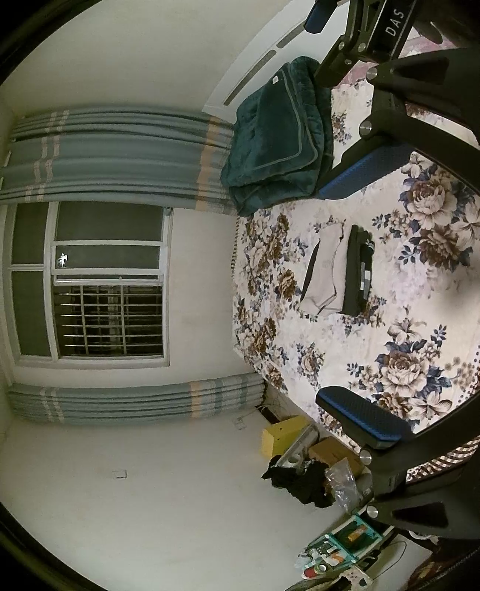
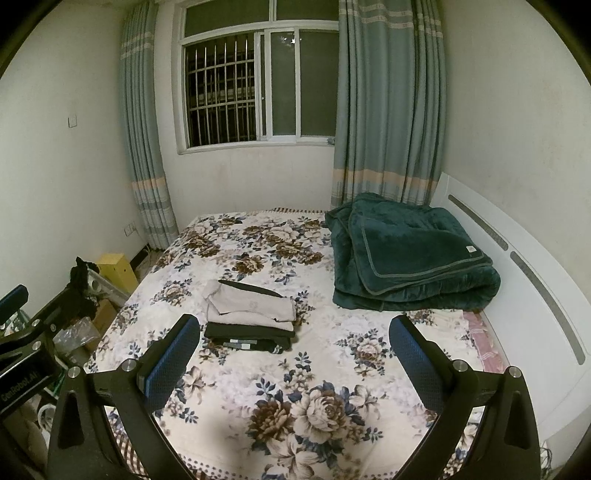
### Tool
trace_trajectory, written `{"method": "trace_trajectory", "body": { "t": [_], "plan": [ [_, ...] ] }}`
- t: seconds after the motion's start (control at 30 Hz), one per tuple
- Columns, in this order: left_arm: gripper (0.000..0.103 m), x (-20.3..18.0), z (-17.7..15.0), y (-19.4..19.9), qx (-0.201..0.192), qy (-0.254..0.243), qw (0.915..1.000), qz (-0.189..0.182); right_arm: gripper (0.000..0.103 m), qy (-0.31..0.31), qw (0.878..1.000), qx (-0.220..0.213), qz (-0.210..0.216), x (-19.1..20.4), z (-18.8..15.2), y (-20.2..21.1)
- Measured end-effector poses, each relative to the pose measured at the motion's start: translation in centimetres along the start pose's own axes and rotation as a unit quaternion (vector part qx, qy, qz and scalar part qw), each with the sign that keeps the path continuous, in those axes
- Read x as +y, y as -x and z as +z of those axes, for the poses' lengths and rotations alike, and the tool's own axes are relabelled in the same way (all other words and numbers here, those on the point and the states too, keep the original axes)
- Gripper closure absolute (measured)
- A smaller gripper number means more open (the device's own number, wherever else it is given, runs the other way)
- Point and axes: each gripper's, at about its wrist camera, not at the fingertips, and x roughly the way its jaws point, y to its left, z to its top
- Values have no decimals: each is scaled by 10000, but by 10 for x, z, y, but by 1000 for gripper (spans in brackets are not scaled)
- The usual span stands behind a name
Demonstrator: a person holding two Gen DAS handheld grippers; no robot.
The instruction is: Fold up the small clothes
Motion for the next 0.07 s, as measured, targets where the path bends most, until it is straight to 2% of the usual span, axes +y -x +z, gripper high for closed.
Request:
{"method": "trace_trajectory", "body": {
  "t": [0.07],
  "plan": [
    [0, 2, 0, 1, 4, 4, 10000, 0, 0, -15, 10000, 2, -10, 2, 0, 1]
  ]
}}
